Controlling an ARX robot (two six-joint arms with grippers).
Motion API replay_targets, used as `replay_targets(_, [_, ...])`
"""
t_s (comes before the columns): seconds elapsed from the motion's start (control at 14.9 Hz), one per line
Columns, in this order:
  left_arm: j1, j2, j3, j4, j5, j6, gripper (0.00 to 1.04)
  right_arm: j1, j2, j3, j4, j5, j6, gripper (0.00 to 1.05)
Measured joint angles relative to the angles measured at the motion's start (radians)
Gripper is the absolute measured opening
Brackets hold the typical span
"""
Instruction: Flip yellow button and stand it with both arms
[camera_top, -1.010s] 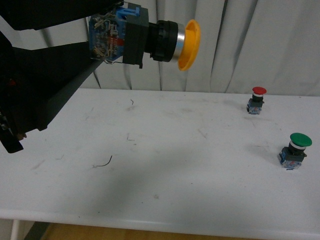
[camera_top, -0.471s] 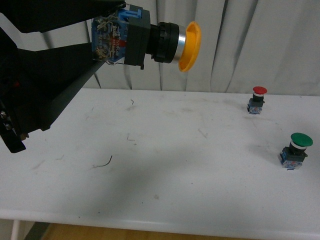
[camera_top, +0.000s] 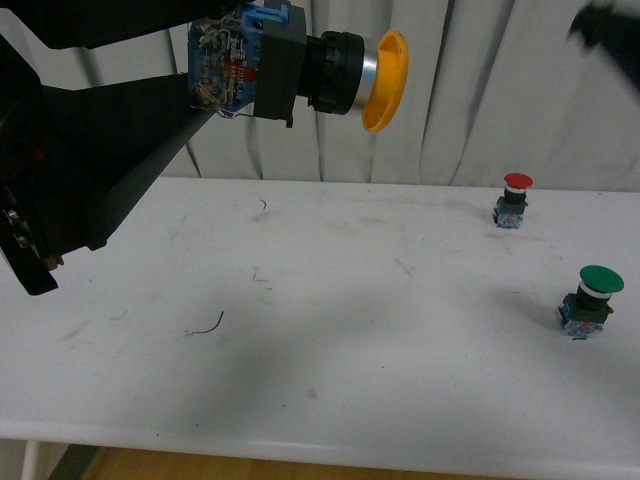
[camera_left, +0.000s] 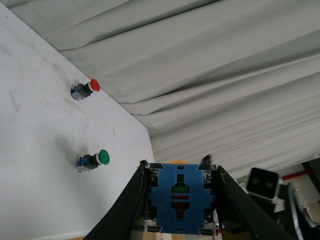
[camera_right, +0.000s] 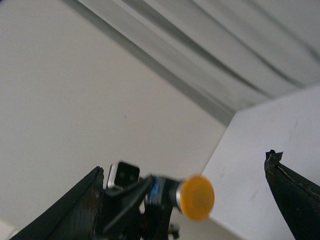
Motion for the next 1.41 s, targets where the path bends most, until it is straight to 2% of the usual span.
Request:
replay_targets(0.2, [0.001, 0.0, 0.0, 0.002, 0.002, 0.001, 0.32, 0.085, 0.059, -0.042, 0.002, 0.007, 0.132, 0.98])
replay_targets(0.34, [0.006, 0.0, 0.0, 0.005, 0.002, 0.001, 0.32, 0.129, 0.116, -0.028, 0.001, 0.035, 0.169, 0.98])
replay_targets(0.47, [0.008, -0.002, -0.001, 0.003, 0.01, 0.001, 0.32, 0.143, 0.194, 0.03, 0.001, 0.084, 0.211, 0.98])
replay_targets(0.88, [0.024, -0.005, -0.012, 0.008, 0.016, 0.001, 0.32, 0.217, 0.258, 0.124, 0.003, 0.131, 0.267, 0.98])
replay_targets(0.94, [0.024, -0.005, -0.016, 0.009, 0.016, 0.001, 0.32, 0.243, 0.27, 0.137, 0.003, 0.149, 0.281, 0.91])
replay_targets(1.14, [0.023, -0.004, -0.016, 0.017, 0.016, 0.001, 0.32, 0.261, 0.272, 0.138, 0.002, 0.157, 0.282, 0.62])
replay_targets(1.21, [0.023, -0.002, -0.018, 0.025, 0.016, 0.001, 0.32, 0.267, 0.273, 0.138, 0.004, 0.158, 0.286, 0.44])
replay_targets(1.28, [0.024, -0.002, -0.021, 0.028, 0.016, 0.001, 0.32, 0.269, 0.276, 0.139, 0.005, 0.158, 0.285, 0.36])
replay_targets(1.41, [0.026, 0.0, -0.022, 0.029, 0.016, 0.001, 0.32, 0.273, 0.277, 0.14, 0.003, 0.161, 0.285, 0.36])
